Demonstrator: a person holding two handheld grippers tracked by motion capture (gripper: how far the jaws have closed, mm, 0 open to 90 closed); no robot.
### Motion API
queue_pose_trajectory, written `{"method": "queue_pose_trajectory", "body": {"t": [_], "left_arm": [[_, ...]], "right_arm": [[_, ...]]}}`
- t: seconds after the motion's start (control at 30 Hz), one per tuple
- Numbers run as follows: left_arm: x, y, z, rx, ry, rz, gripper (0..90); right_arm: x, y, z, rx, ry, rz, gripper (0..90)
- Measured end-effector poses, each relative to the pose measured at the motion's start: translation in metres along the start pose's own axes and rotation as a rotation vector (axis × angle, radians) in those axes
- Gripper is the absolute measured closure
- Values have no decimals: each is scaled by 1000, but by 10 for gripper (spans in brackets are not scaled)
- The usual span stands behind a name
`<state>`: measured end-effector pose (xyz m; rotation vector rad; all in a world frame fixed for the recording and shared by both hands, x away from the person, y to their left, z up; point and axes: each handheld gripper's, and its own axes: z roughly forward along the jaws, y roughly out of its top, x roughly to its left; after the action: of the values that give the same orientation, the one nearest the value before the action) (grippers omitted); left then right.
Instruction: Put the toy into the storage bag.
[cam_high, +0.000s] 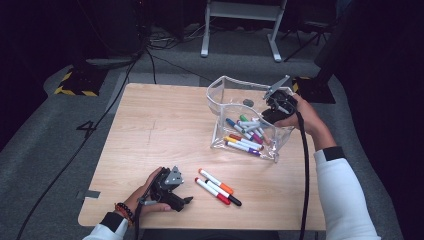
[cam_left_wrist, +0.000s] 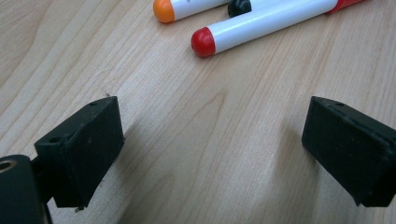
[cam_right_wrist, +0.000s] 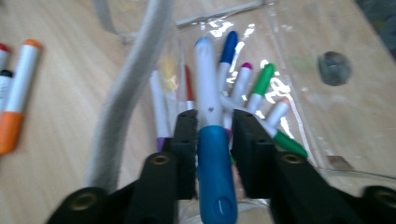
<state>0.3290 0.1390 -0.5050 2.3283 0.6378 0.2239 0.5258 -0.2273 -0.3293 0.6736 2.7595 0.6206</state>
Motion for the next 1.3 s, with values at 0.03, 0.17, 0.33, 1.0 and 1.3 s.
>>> {"method": "queue_pose_trajectory", "body": {"t": [0.03,0.17,0.33,1.0,1.3], "left_arm": [[0,0,0,0,0,-1,58],[0,0,0,-1,0,0,58],[0,0,0,0,0,0,57],[0,0,0,0,0,0,57],[0,0,0,0,2,-2,57]], "right_arm": [[0,-1,-2,-7,-6,12,623],[-3,-4,-15,-59,-72,55,519],[-6,-12,-33,-175,-124,129,454],[61,-56,-78,-559,-157,80,330],[110,-82,-69,-583,-115,28,314]]}}
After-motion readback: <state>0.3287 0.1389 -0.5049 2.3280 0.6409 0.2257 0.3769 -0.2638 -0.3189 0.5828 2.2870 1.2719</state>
